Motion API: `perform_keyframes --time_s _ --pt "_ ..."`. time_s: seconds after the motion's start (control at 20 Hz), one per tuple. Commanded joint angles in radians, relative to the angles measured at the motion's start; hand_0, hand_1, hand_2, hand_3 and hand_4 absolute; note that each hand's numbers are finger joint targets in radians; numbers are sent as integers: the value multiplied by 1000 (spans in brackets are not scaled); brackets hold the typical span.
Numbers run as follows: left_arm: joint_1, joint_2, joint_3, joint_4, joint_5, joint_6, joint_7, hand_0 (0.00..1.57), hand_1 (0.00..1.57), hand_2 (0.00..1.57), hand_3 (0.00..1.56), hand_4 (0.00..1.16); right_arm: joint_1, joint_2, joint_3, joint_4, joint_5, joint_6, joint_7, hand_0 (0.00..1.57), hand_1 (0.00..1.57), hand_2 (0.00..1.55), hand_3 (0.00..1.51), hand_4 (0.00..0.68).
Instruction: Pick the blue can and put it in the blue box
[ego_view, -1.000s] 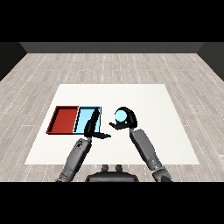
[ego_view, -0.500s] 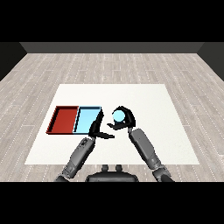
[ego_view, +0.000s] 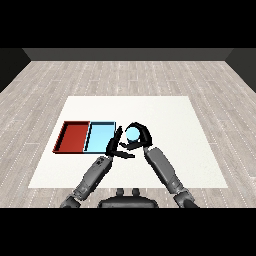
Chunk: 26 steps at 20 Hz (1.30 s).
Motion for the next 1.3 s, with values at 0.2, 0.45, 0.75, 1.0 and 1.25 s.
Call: perform_keyframes --time_s 0.2,0.45,0.75,1.0,1.25 --pt "-57 0 -43 54 58 31 -32 0 0 0 0 0 -35 1 88 83 -18 -43 -68 1406 1406 1429 1392 646" --pt "-133 0 -108 106 122 93 -11 0 0 0 0 0 -41 1 148 -18 -67 -115 23 1432 1432 1433 1389 620" --pt "-41 0 -65 -20 44 18 -9 0 0 0 0 0 -13 1 173 -16 6 -97 4 1391 1391 1437 1387 620" --pt "-108 7 -82 67 -124 173 45 133 133 453 0 603 -74 1 226 60 -73 -116 -35 1401 1401 1439 1390 609" --pt "-121 1 -152 81 -196 252 54 393 393 574 88 125 -78 1 243 -28 -65 -153 46 1478 1478 1473 1400 599"
